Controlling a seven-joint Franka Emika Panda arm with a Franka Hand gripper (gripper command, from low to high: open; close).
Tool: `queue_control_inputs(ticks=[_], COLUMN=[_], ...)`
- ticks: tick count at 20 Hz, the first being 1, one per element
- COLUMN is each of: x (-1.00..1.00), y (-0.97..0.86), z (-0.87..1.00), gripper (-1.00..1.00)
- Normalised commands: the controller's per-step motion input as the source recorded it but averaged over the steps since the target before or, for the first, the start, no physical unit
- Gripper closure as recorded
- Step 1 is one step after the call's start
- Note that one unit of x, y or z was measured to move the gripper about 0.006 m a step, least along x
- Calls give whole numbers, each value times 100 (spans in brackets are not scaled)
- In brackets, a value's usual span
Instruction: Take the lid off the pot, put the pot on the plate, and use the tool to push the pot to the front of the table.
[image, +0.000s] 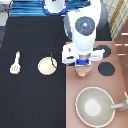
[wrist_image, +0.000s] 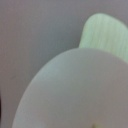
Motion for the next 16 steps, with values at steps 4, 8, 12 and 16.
queue_control_inputs(ticks=[4,8,12,16], x=[-4,-2,0,1], y=[34,32,30,24], z=[-19,-25,-16,2], gripper=[100,100,100,100])
